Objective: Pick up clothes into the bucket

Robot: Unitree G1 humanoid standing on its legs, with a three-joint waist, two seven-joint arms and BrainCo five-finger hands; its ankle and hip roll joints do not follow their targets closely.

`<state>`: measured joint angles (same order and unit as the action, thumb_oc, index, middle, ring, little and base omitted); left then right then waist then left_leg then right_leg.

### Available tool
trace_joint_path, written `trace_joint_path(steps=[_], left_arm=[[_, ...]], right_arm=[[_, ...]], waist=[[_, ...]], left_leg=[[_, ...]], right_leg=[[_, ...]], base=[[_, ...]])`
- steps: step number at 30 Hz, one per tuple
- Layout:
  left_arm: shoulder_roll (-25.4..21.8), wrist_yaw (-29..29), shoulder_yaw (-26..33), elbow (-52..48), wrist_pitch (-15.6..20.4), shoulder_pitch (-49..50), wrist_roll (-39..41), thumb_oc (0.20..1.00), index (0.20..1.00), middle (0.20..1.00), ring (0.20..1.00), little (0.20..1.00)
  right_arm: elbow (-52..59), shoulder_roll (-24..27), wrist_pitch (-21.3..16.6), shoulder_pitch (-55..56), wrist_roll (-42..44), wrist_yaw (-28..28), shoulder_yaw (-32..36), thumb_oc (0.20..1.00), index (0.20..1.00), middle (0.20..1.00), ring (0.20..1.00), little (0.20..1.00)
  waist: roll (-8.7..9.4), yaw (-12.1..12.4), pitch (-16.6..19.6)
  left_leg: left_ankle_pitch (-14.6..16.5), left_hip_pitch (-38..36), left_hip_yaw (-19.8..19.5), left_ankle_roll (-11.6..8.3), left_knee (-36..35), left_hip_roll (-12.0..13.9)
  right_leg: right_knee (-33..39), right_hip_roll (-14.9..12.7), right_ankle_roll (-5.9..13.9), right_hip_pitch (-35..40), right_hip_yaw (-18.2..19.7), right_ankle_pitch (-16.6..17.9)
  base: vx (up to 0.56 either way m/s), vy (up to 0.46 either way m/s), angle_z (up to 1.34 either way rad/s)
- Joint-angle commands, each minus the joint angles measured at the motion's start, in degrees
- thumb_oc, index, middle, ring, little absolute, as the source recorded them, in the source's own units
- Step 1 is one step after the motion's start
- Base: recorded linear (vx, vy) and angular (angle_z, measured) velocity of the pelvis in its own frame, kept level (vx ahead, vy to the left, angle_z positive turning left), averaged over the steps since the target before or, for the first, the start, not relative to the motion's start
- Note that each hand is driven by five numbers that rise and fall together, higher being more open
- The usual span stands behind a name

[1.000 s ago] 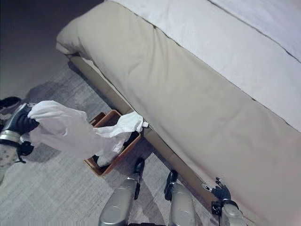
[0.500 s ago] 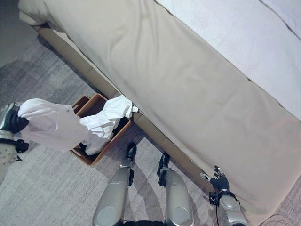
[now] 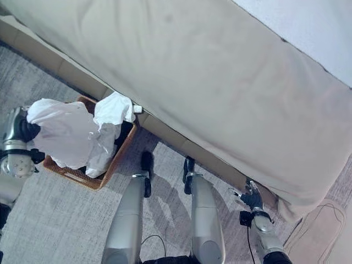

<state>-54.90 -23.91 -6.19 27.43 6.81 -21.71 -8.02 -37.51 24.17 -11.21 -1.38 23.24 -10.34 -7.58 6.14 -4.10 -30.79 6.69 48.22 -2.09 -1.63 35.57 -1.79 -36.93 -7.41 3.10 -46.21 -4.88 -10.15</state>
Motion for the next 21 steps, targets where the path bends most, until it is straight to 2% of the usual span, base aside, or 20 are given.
trace_joint_path(steps=[1, 5, 6, 10, 21], left_arm=[[-0.9, -2.1, 0.4, 0.2, 0.5, -2.5, 0.8, 0.200, 0.200, 0.200, 0.200, 0.200], [1.2, -1.6, -3.7, 5.0, -0.2, -6.5, 1.4, 0.200, 0.200, 0.200, 0.200, 0.200], [2.3, -1.3, -6.0, 8.2, -0.2, -8.8, 2.2, 0.200, 0.200, 0.200, 0.200, 0.200], [4.0, -1.3, -8.5, 14.2, -0.5, -12.7, 4.2, 0.200, 0.200, 0.200, 0.200, 0.200], [5.2, -2.3, -5.7, 15.9, -1.1, -11.6, 8.0, 0.200, 0.200, 0.200, 0.200, 0.200]], right_arm=[[1.4, 2.8, -2.6, 1.4, 2.2, -1.7, -0.4, 1.000, 1.000, 1.000, 1.000, 1.000], [2.5, 3.8, -3.1, 1.3, 3.0, -2.1, -0.5, 1.000, 1.000, 1.000, 1.000, 1.000], [3.5, 4.5, -3.4, 0.8, 3.4, -2.4, -0.5, 1.000, 1.000, 1.000, 1.000, 1.000], [4.6, 4.9, -3.9, -0.7, 3.9, -3.2, -1.5, 1.000, 1.000, 1.000, 1.000, 1.000], [6.5, 3.9, -3.8, -0.3, 3.0, -3.8, -2.8, 1.000, 1.000, 1.000, 1.000, 1.000]], waist=[[0.34, -0.7, 1.0], [0.64, -1.8, 1.0], [0.82, -2.3, 1.0], [1.71, -3.3, 1.0], [3.27, -3.6, 1.0]], left_leg=[[7.2, 0.5, -0.6, 2.43, 6.9, -0.2], [8.5, 4.2, -0.6, 2.94, 10.5, -0.1], [8.6, 6.5, -0.5, 2.84, 11.8, 0.0], [8.1, 10.3, 0.0, 2.57, 12.4, 0.4], [7.3, 14.7, -0.2, 2.56, 12.7, 0.9]], right_leg=[[2.8, -2.3, 4.45, 0.1, 2.6, 3.3], [-0.6, -2.0, 4.27, -3.9, 3.5, 2.6], [-1.5, -1.9, 4.30, -6.1, 3.6, 2.6], [-1.7, -1.7, 4.39, -9.8, 3.8, 3.5], [-0.8, -1.3, 4.57, -14.2, 3.4, 4.9]], base=[[0.00, 0.030, -0.14], [-0.01, 0.023, -0.10], [-0.02, 0.022, -0.12], [-0.04, 0.020, -0.07], [-0.01, 0.000, -0.01]])
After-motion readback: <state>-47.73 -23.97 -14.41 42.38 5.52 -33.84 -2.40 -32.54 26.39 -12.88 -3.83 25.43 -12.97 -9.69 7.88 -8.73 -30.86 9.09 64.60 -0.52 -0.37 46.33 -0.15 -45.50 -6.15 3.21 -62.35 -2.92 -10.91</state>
